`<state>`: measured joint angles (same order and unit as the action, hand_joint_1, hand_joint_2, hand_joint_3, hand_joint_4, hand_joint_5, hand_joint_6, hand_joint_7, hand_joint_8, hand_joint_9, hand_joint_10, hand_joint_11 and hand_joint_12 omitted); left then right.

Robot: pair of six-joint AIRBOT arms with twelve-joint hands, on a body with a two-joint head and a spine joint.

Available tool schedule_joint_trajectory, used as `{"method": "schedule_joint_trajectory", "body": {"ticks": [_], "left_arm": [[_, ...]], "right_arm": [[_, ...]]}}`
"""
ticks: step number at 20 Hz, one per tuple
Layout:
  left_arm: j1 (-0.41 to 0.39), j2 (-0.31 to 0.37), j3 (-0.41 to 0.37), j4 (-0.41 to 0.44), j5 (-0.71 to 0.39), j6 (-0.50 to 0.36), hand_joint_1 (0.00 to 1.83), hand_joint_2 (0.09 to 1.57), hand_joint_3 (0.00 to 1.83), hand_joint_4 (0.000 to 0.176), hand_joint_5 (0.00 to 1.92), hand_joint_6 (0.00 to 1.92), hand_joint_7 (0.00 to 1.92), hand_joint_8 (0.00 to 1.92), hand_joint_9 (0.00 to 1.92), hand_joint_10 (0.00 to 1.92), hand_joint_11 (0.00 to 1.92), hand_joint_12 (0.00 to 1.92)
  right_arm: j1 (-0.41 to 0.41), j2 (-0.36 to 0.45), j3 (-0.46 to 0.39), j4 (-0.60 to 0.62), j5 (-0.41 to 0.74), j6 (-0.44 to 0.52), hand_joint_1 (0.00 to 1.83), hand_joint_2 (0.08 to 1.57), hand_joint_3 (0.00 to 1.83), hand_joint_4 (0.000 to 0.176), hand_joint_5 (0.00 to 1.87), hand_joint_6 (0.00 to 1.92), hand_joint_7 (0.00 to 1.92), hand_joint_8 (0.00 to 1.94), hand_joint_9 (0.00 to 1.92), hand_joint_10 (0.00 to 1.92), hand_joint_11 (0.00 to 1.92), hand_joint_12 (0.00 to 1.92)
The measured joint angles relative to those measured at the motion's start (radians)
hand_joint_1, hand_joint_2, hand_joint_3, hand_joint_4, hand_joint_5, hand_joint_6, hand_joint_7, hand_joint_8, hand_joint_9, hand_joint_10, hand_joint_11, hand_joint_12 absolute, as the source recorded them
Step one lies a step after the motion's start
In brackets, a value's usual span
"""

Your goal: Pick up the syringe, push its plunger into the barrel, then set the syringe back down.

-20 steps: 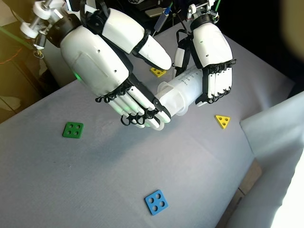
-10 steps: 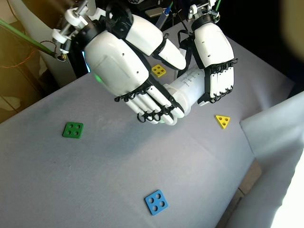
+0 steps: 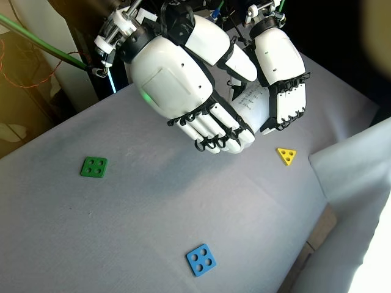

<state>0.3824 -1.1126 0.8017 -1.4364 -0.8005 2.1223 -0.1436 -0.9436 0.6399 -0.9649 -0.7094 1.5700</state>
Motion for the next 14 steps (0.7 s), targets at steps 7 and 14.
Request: {"method": "schedule_joint_trajectory", "body": {"ticks": [7,14], "left_arm": [[-0.01,-0.017,-0.011,0.032,0.092,-0.009,1.18,1.28,0.0,0.0,0.77,1.14,0.61,1.75,0.49,1.48,0.39,1.63],[0.024,-0.018,-0.01,0.076,0.109,-0.009,1.18,1.29,0.0,0.0,0.76,1.15,0.59,1.77,0.46,1.5,0.37,1.67]], "right_arm": [[0.001,0.228,-0.017,-0.013,0.214,-0.245,0.0,1.33,0.0,0.0,0.11,0.0,0.09,0.0,0.05,0.0,0.0,0.15],[-0.049,0.417,-0.029,-0.018,0.271,-0.399,0.0,1.32,0.0,0.0,0.16,0.01,0.12,0.01,0.09,0.01,0.0,0.24]]}}
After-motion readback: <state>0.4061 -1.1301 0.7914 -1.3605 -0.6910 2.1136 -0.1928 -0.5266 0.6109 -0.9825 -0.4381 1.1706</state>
